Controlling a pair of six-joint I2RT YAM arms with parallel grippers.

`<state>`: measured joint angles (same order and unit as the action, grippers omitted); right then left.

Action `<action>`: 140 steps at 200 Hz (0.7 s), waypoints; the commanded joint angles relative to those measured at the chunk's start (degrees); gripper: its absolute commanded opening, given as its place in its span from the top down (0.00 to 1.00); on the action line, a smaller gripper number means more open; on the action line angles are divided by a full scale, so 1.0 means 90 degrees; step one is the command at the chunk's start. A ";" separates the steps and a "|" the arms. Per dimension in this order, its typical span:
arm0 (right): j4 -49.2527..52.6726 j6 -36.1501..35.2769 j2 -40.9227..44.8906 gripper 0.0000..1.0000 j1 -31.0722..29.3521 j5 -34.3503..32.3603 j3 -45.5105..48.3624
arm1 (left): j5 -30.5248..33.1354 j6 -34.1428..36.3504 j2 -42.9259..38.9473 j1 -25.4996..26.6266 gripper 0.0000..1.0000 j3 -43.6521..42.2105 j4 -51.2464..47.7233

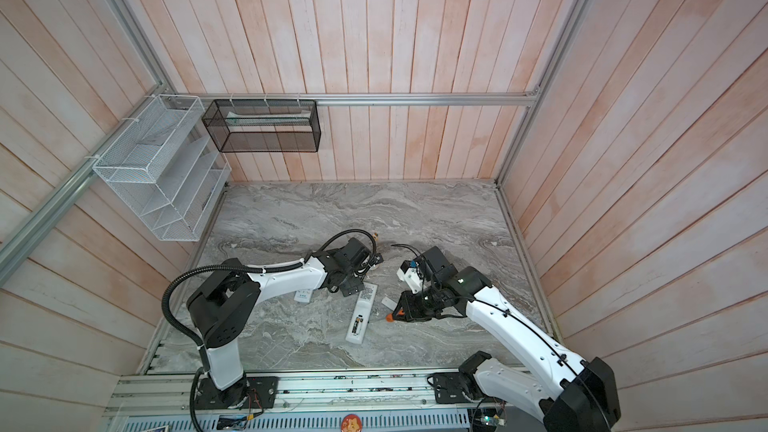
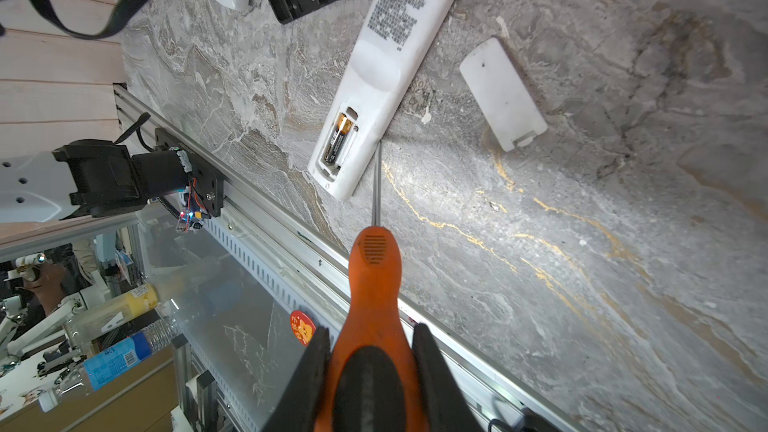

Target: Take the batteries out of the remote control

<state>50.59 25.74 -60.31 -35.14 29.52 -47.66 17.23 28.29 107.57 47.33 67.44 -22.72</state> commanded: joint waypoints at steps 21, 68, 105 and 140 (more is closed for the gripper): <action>-0.0104 -0.0014 0.0054 1.00 -0.0040 0.0109 -0.0043 | -0.0764 -0.1015 -0.0970 -0.0291 0.00 -0.0654 -0.0548; -0.0444 0.0088 -0.0134 1.00 -0.0274 0.0367 0.0122 | -0.0916 -0.3066 -0.2978 -0.0498 0.00 -0.1489 -0.1051; -0.0864 0.0288 -0.0153 1.00 -0.0393 0.0502 0.0157 | -0.1992 -0.4463 -0.4239 -0.0689 0.00 -0.2227 -0.1145; -0.1178 0.0311 -0.0342 1.00 -0.0461 0.0458 0.0085 | -0.2685 -0.5232 -0.4792 -0.0656 0.00 -0.2955 -0.0703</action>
<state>44.45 27.92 -62.28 -38.76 32.56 -46.52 -0.10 -10.52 66.24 41.10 44.80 -30.92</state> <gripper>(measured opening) 0.280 0.999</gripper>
